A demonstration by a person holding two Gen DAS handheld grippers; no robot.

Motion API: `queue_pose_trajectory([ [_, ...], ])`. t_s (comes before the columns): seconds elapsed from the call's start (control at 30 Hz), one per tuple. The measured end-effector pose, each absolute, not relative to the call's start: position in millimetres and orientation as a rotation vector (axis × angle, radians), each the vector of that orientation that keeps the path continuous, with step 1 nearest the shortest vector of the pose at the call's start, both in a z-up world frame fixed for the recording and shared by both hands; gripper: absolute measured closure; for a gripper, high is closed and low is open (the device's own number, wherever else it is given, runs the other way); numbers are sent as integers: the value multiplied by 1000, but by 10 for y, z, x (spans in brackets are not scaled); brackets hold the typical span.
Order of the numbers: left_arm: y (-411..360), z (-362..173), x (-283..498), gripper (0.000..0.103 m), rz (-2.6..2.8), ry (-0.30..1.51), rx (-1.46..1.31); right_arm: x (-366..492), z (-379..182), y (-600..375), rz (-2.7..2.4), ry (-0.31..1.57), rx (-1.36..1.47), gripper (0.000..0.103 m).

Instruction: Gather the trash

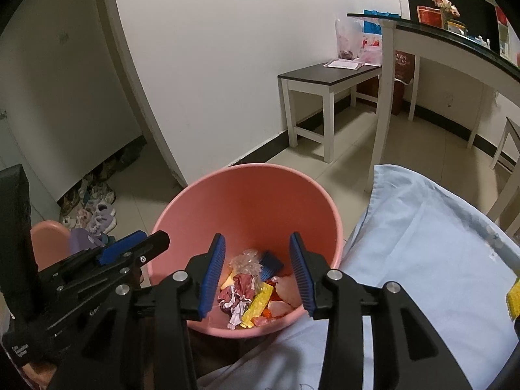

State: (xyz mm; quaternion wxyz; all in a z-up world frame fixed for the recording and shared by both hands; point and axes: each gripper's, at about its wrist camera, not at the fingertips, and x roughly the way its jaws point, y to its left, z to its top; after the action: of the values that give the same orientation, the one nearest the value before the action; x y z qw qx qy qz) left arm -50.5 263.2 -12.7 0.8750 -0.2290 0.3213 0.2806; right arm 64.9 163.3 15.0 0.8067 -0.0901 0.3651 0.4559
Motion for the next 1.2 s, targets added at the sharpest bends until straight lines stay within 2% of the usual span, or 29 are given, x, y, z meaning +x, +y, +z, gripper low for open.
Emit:
queue_pose_trajectory([
  [0.67, 2046, 280, -476, 68, 459, 618, -449, 628, 363, 637, 895, 742, -76, 61],
  [0.87, 1693, 335, -367, 68, 353, 613, -439, 659, 392, 51, 818, 723, -19, 59],
  [1.2, 1046, 180, 101, 68, 142, 716, -388, 853, 179, -1162, 580, 755, 89, 58],
])
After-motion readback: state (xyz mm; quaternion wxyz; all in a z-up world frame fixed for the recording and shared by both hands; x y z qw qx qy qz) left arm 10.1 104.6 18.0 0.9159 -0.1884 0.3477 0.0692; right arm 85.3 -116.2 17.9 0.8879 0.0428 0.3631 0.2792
